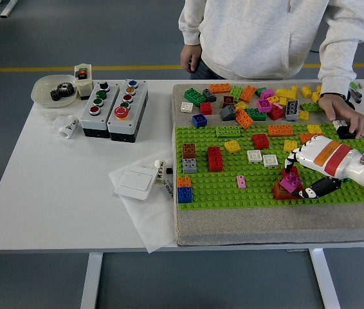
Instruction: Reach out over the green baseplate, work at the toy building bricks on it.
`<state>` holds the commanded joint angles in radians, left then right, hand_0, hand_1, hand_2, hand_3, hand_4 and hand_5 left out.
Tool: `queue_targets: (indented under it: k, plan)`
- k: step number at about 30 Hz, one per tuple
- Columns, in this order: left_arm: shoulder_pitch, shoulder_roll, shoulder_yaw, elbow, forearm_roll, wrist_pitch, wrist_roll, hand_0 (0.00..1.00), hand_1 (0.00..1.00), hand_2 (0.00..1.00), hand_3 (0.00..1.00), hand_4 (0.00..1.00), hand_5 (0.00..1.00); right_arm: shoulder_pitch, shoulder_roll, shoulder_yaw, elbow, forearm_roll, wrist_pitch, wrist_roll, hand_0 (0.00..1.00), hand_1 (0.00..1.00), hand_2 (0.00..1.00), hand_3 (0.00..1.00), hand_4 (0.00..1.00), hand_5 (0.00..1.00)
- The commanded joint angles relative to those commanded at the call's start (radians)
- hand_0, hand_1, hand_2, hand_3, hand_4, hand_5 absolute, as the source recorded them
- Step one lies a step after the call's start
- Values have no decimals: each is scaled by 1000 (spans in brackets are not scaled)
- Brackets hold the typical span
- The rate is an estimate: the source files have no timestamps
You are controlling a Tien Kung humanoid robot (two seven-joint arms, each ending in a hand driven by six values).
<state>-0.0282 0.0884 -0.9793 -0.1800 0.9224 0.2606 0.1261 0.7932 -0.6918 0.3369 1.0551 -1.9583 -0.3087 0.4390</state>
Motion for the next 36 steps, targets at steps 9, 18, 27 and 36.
queue_targets:
  k: [9, 18, 27, 36]
  plan:
    - [0, 0, -3, 0, 5, 0, 1, 759, 796, 846, 753, 787, 687, 2, -1, 1, 3, 2, -2, 1, 177, 414, 650, 636, 998, 474]
    - [0, 0, -5, 0, 5, 0, 1, 759, 795, 844, 753, 788, 689, 3, -5, 6, 7, 3, -1, 5, 178, 413, 653, 644, 998, 476]
    - [6, 1, -16, 0, 19, -1, 2, 760, 794, 843, 754, 790, 691, -34, -48, 83, 47, 18, -8, 3, 180, 412, 650, 629, 998, 481]
    - [9, 3, -17, 0, 25, -1, 5, 758, 792, 843, 754, 790, 691, -69, -87, 180, 102, 41, -21, -7, 180, 406, 635, 605, 998, 485]
